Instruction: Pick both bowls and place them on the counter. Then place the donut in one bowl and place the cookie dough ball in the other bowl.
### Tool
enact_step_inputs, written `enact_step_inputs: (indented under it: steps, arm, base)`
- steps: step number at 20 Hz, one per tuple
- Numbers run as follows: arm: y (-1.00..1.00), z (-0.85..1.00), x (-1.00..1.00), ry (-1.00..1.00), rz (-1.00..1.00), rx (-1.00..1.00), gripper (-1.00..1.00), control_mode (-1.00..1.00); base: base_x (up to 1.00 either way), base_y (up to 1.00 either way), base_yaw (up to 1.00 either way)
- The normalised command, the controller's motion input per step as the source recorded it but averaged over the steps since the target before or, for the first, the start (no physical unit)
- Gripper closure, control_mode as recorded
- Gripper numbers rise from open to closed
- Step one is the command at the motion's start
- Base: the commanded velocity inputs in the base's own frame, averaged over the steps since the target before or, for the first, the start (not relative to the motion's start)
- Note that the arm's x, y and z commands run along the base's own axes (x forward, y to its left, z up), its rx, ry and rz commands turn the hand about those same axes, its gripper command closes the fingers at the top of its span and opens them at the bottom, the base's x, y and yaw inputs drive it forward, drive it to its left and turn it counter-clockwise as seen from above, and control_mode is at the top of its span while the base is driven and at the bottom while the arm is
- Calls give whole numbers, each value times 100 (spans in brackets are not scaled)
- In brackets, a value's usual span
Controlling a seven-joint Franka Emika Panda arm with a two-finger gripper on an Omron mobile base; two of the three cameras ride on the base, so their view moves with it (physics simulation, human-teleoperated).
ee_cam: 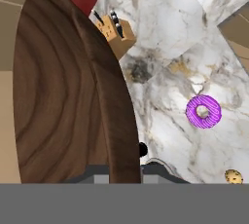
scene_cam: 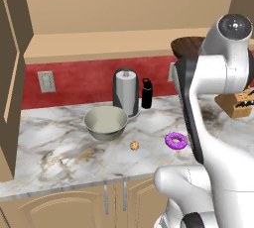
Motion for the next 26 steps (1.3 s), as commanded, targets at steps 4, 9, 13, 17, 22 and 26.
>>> enact_step_inputs:
  steps: [4, 9, 13, 17, 22, 26]
  arm:
    - [57, -7, -52, 0, 4, 3, 100, -100]
    - [58, -21, -41, 0, 3, 2, 100, -100]
    - [55, -27, -33, 0, 3, 3, 100, -100]
    - [53, -30, -28, 0, 4, 2, 100, -100]
    - [53, -35, -11, 0, 8, 5, 100, -100]
    - [44, -41, 0, 0, 15, 5, 100, -100]
  base:
    - [0, 0, 0]
    - [0, 0, 0]
    - [0, 0, 0]
    - [0, 0, 0]
    - [0, 0, 0]
    - [0, 0, 0]
